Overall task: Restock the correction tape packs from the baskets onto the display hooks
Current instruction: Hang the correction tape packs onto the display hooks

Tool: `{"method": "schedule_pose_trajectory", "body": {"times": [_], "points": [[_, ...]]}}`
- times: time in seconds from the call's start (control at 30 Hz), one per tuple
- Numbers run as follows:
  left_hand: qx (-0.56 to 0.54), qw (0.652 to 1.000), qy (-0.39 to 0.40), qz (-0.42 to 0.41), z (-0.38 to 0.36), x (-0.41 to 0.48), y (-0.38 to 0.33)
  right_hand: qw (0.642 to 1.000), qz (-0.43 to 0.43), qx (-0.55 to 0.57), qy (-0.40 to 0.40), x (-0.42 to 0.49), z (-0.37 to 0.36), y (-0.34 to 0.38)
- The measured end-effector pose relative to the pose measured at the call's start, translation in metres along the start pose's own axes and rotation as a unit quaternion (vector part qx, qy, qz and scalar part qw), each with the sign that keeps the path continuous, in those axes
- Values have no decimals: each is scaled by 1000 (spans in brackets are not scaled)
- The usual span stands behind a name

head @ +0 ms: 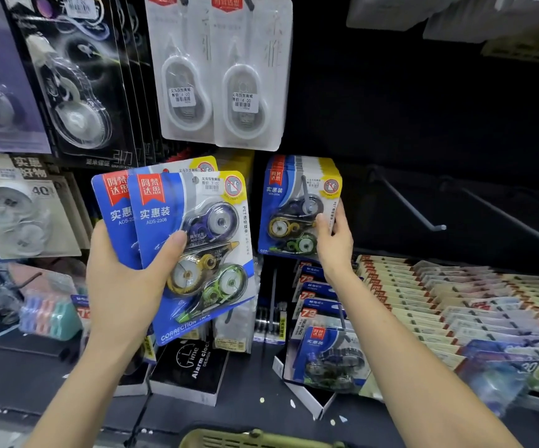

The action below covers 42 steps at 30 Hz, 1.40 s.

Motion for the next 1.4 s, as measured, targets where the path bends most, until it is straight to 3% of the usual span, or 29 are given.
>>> {"method": "schedule_pose_trajectory", "body": {"times": [0.17, 0.2, 0.27, 0.33, 0.43, 0.53, 0.73, 0.83, 1.0, 1.4], "points": [[-1, 1000, 6, 14, 7, -3, 1, 979, -12, -205, -18, -38, 25, 10], [-5, 1000, 13, 22, 8, -4, 2, 982, -12, -189, -3, -52, 28, 13], [-13, 998, 36, 45, 8, -6, 3, 995, -36, -55, 71, -88, 31, 26], [-14, 995, 74, 69, 6, -9, 6, 983, -65, 53, 161, -119, 30, 49], [-11, 987, 124, 99, 2, -17, 12, 969, -41, 68, 235, -143, 27, 73], [-22, 985, 128, 114, 1, -20, 17, 976, -30, 46, 211, -146, 29, 80], [13, 993, 72, 94, 11, -3, 25, 974, -61, 128, 176, -138, 59, 72], [32, 995, 65, 74, 12, -1, 24, 977, -36, 163, 133, -128, 84, 77], [73, 995, 54, 29, 10, -2, 22, 991, 37, 110, 68, -108, 103, 84], [94, 994, 53, 13, 5, -7, 23, 995, 12, 86, 56, -90, 92, 82]]}}
Point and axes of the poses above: each hand's wrist, its own x-axis towards the middle knuckle, its own z-axis out of the back of the hand, y = z × x, the point moved 4 cm from there along x, towards the middle knuckle, and after that the axes turned 12 degrees about -y, right-handed, at the moved point
